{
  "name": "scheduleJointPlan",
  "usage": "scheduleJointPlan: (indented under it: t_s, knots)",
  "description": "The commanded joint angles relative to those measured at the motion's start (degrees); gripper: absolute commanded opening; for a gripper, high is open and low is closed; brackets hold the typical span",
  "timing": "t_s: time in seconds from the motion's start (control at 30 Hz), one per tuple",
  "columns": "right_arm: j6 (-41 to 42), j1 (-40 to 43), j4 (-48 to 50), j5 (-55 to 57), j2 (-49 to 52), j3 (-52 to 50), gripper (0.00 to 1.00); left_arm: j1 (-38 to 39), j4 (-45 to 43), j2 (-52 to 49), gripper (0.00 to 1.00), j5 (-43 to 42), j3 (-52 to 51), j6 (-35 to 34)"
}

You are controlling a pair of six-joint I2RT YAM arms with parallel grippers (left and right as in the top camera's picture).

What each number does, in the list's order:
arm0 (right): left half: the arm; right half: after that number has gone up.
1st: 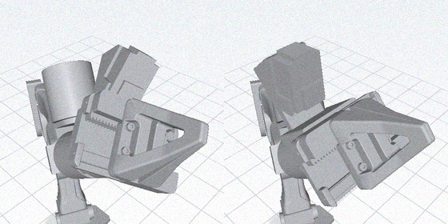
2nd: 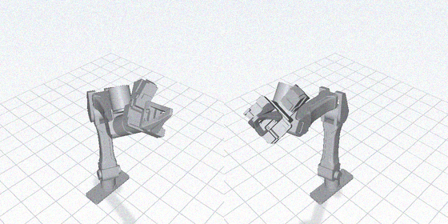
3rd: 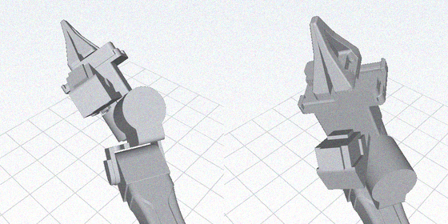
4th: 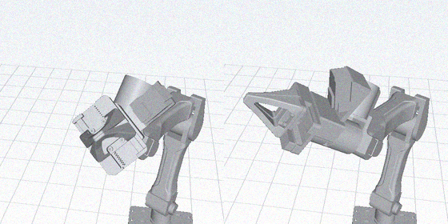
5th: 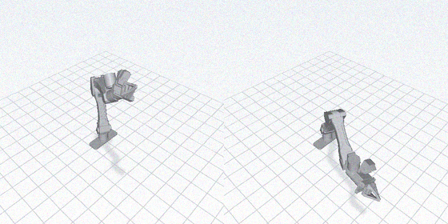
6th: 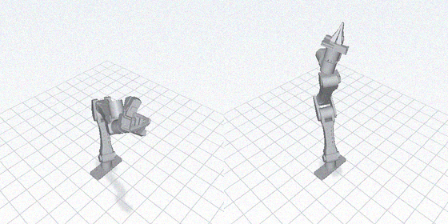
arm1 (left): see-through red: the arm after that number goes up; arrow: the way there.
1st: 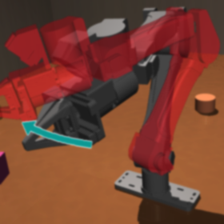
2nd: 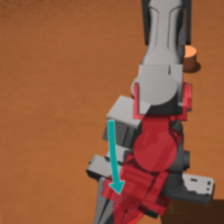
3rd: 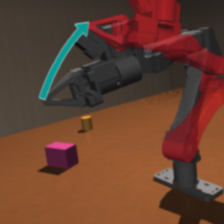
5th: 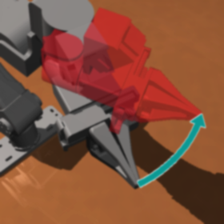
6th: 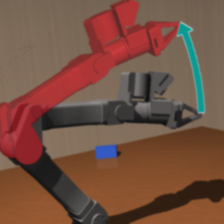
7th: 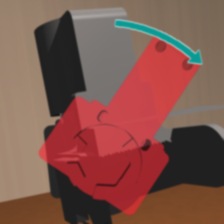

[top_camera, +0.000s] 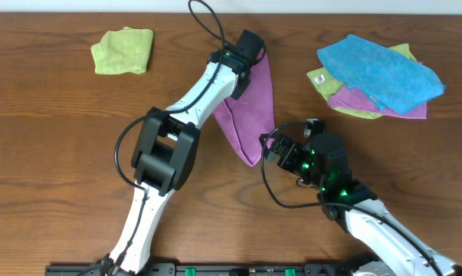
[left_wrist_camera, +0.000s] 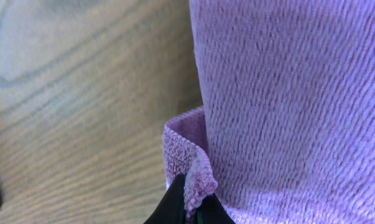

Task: Fold the cloth
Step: 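Grasp the purple cloth corner with the left gripper and pull it left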

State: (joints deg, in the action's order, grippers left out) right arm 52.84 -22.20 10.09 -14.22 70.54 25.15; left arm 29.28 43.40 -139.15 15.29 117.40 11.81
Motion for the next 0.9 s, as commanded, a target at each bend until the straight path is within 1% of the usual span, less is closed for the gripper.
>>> scheduleJointPlan:
  t_s: [0.0, 0.07, 0.17, 0.27, 0.37, 0.43, 0.57, 0.7, 0.73, 0.77, 0.8, 0.83, 0.87]
  knots:
    - [-1.29, 0.52, -0.15, -0.42, -0.11, 0.22, 0.99, 0.04, 2.6, 0.72, 0.06, 2.62, 1.07, -0.59]
    - [-1.29, 0.52, -0.24, -0.42, -0.11, 0.24, 0.99, 0.02, 5.57, 2.19, 0.06, 4.44, 1.16, -2.25]
    - [-1.29, 0.52, -0.31, -0.42, -0.11, 0.24, 0.99, -0.74, 9.11, 4.9, 0.06, 4.39, 1.16, -4.02]
    - [-1.27, 0.52, -0.31, -0.85, -0.11, 0.22, 0.99, -2.51, 18.03, 6.56, 0.06, 4.13, 1.16, -6.23]
    - [-1.29, 0.46, -0.44, -1.29, -0.11, 0.24, 0.99, -4.39, 29.62, 6.54, 0.06, 3.85, 1.11, -12.04]
    - [-1.4, 0.46, -0.48, -1.29, -0.11, 0.22, 0.99, -5.49, 34.01, 6.64, 0.06, 1.44, 1.11, -13.62]
    - [-1.97, 0.48, -0.5, -1.73, -0.11, 0.22, 0.99, -6.95, 39.41, 6.67, 0.06, -5.22, 1.11, -13.53]
    - [-2.38, 0.48, -0.83, -1.95, -0.11, 0.22, 0.99, -6.78, 43.28, 6.67, 0.06, -12.39, 0.87, -13.46]
    - [-2.45, 0.48, -0.83, -1.92, -0.11, 0.24, 0.99, -6.58, 44.04, 6.67, 0.25, -13.22, 0.66, -13.42]
    - [-2.64, 0.48, -0.83, -1.95, -0.11, 0.24, 0.99, -6.38, 44.85, 6.67, 0.47, -13.44, 0.35, -13.11]
    - [-2.78, 0.48, -0.83, -1.95, -0.11, 0.24, 0.99, -6.16, 45.77, 6.67, 0.51, -13.42, -0.04, -13.09]
    - [-2.78, 0.48, -0.87, -1.95, -0.11, 0.22, 0.99, -6.01, 47.01, 6.67, 0.5, -13.42, -0.35, -13.09]
    - [-2.78, 0.48, -0.87, -1.95, -0.11, 0.22, 0.99, -5.95, 48.28, 6.67, 0.45, -13.4, -0.66, -13.09]
